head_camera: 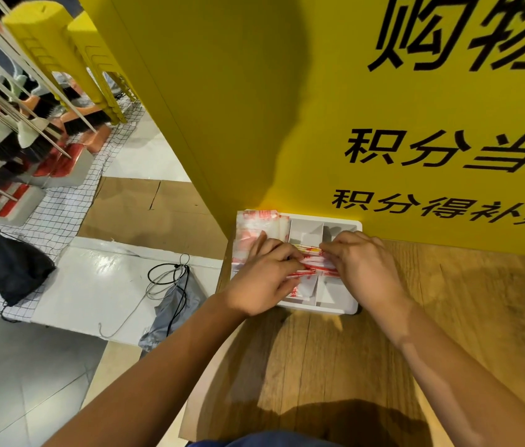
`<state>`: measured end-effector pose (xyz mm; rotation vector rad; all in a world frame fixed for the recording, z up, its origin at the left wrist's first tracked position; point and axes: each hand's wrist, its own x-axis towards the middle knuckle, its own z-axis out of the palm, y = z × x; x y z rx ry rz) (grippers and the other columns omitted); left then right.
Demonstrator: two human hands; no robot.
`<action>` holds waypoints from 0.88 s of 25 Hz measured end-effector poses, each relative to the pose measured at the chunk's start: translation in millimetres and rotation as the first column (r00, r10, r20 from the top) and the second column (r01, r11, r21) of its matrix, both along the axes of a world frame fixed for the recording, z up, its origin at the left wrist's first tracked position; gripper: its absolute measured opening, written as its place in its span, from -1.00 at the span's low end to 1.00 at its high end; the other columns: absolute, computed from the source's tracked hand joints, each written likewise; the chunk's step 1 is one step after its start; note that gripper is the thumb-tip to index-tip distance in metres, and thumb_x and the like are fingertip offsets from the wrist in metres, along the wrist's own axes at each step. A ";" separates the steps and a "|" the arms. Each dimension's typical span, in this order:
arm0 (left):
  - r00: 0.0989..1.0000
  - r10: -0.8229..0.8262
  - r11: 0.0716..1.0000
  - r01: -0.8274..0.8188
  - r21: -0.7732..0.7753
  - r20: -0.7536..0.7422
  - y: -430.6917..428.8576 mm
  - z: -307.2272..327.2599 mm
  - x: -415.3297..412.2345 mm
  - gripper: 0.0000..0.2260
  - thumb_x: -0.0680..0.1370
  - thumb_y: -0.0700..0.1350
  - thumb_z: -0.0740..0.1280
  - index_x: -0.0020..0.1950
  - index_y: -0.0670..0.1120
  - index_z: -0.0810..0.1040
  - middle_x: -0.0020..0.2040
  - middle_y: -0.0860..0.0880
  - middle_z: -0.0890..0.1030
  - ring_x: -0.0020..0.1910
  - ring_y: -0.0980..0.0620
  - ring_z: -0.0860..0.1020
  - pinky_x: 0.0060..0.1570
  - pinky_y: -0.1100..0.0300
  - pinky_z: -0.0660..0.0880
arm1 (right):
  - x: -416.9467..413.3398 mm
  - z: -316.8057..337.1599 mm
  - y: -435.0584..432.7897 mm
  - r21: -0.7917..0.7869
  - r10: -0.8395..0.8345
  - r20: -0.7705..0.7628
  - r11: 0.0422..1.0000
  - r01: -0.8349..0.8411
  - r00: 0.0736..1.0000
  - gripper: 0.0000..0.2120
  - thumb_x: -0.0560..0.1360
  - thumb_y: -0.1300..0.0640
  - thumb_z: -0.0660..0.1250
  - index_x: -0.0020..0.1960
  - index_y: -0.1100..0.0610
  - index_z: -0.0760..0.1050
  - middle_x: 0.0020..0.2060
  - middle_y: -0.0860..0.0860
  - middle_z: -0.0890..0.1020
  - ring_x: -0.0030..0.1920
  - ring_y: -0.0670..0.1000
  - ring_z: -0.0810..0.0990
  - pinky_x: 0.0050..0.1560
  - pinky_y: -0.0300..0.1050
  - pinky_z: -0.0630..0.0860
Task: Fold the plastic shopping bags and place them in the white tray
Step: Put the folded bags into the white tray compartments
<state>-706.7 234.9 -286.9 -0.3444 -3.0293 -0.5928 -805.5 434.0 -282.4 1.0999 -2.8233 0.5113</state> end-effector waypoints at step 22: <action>0.996 -0.085 0.951 0.077 0.300 0.012 44.8 42.2 20.6 -0.81 0.57 -0.06 0.41 0.16 -0.07 0.65 0.12 0.05 0.57 0.18 0.12 0.49 0.17 0.19 0.46 | 66.9 54.1 53.7 -0.186 0.077 0.447 0.983 0.009 0.891 -0.71 0.45 0.00 0.51 0.16 -0.10 0.60 -0.02 -0.25 0.57 -0.08 -0.35 0.49 -0.07 -0.48 0.41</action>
